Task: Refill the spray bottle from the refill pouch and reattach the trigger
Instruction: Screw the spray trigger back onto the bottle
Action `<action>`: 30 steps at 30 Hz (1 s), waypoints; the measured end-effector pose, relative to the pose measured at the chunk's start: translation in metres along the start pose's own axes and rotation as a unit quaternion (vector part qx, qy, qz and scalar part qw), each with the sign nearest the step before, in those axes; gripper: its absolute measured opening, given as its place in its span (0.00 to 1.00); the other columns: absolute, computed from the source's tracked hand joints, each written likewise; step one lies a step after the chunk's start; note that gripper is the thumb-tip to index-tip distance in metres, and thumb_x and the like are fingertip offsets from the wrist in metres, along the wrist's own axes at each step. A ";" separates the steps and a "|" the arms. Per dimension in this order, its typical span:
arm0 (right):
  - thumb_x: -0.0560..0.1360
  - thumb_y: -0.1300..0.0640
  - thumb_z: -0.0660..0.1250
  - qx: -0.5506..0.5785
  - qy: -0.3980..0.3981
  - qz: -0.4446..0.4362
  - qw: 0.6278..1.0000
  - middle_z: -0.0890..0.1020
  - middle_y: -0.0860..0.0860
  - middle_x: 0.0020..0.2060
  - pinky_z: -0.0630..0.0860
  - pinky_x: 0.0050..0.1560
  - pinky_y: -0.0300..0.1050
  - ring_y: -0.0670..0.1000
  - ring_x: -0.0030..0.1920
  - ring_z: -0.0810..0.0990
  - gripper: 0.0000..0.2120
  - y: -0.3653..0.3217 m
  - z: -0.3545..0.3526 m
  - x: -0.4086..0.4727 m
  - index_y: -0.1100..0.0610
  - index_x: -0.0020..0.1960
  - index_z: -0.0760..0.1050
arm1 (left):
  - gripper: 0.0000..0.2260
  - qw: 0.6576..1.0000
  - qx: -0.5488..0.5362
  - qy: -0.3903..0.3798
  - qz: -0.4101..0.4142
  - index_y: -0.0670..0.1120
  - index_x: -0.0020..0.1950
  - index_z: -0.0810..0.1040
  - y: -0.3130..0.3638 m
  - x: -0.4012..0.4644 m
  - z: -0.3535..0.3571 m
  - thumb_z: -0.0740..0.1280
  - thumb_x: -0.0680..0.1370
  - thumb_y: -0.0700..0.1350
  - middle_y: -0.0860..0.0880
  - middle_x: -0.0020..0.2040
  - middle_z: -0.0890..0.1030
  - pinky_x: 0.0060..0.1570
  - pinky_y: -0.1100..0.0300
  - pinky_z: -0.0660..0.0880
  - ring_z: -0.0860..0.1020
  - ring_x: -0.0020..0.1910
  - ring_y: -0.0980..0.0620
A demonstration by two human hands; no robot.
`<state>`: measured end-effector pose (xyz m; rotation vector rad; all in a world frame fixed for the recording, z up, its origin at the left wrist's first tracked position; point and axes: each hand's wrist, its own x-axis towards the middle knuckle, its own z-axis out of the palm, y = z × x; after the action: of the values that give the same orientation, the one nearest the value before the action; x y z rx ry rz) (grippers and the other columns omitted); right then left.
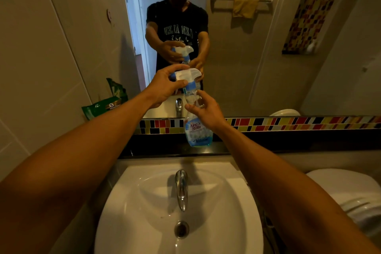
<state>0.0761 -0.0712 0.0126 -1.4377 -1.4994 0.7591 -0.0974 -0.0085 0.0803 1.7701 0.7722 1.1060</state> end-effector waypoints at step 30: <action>0.77 0.58 0.75 0.096 -0.069 0.025 0.993 0.83 0.56 0.55 0.82 0.61 0.61 0.59 0.57 0.84 0.20 -0.009 -0.010 0.004 0.56 0.67 0.76 | 0.27 0.999 -0.024 0.017 0.014 0.50 0.67 0.70 -0.018 0.004 0.017 0.75 0.72 0.36 0.42 0.64 0.74 0.45 0.60 0.81 0.80 0.57 0.45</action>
<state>0.0818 -0.0703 0.0251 -1.3034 -1.4547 1.0220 -0.0814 -0.0037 0.0621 1.7294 0.7378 1.1673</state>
